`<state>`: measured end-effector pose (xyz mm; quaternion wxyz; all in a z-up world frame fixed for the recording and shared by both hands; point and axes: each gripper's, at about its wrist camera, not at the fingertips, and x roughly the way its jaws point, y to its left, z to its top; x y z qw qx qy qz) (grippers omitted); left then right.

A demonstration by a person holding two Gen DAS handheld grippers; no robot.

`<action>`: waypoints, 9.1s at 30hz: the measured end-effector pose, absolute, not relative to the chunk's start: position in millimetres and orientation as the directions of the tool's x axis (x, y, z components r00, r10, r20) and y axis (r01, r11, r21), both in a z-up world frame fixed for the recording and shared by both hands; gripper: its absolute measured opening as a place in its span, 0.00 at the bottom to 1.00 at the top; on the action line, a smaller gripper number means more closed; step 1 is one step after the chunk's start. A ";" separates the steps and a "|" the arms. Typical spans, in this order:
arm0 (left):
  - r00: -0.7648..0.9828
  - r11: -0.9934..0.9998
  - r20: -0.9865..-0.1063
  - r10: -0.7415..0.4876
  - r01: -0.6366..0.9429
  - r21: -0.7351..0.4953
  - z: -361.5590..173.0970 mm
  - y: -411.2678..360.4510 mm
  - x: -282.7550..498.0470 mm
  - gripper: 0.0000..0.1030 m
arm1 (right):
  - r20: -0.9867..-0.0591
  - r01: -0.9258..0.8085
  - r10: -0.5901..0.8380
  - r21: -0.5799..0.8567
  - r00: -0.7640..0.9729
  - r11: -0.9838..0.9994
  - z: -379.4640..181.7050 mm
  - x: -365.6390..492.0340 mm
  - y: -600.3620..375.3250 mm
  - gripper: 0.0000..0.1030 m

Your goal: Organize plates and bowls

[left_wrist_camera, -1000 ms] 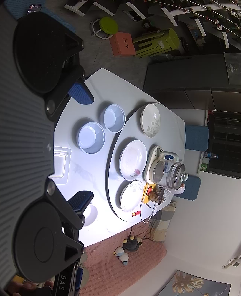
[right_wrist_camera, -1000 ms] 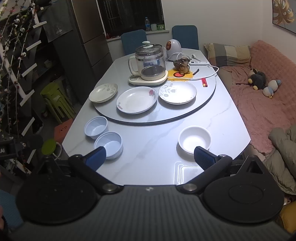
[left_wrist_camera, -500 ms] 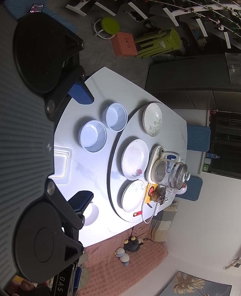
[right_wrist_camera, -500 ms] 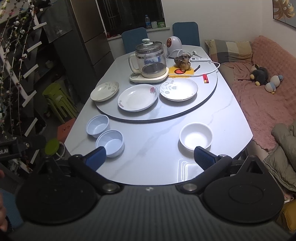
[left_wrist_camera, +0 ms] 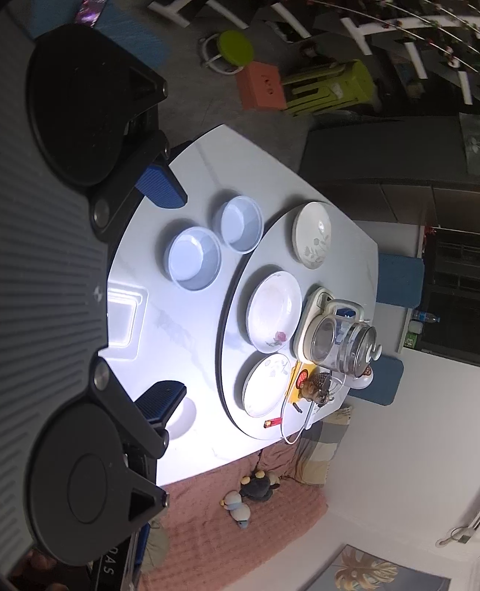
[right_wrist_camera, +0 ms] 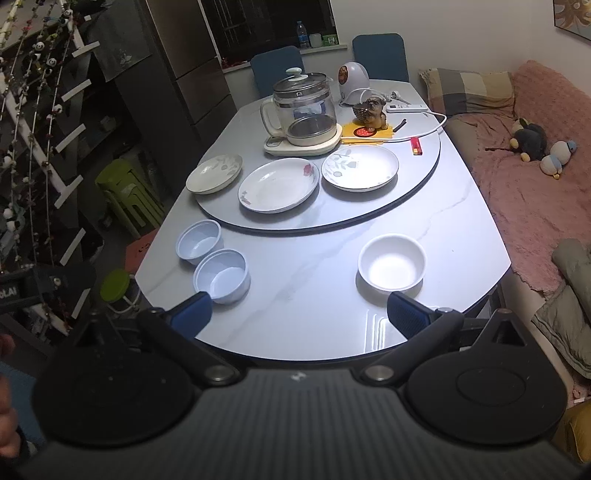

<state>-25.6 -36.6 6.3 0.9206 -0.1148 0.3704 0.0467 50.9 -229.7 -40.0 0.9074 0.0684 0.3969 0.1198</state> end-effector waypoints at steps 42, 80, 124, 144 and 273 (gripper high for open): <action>0.680 0.943 -0.729 0.079 -0.289 -0.167 -37.1 24.5 86.5 0.98 | -0.691 -0.303 0.395 0.258 0.606 0.917 -59.4 160.5 -179.9 0.96; 0.653 0.900 -0.755 -0.057 -0.293 -0.322 -123.2 208.0 308.1 0.94 | -0.766 -0.300 0.369 0.239 0.527 0.924 -93.7 360.0 -17.8 0.74; 0.716 0.782 -0.685 -0.133 -0.348 -0.516 -289.5 310.6 505.0 0.25 | -0.775 -0.322 0.412 0.281 0.479 0.904 -244.2 592.6 51.3 0.27; 0.694 0.786 -0.690 -0.205 -0.304 -0.539 -300.3 308.6 526.7 0.19 | -0.768 -0.376 0.533 0.404 0.355 0.834 -256.7 620.9 65.5 0.20; 0.433 0.884 -0.834 -0.342 -0.154 -0.442 -181.7 142.9 506.8 0.24 | -0.846 -0.200 0.264 0.191 0.464 0.961 -211.5 505.7 -118.9 0.19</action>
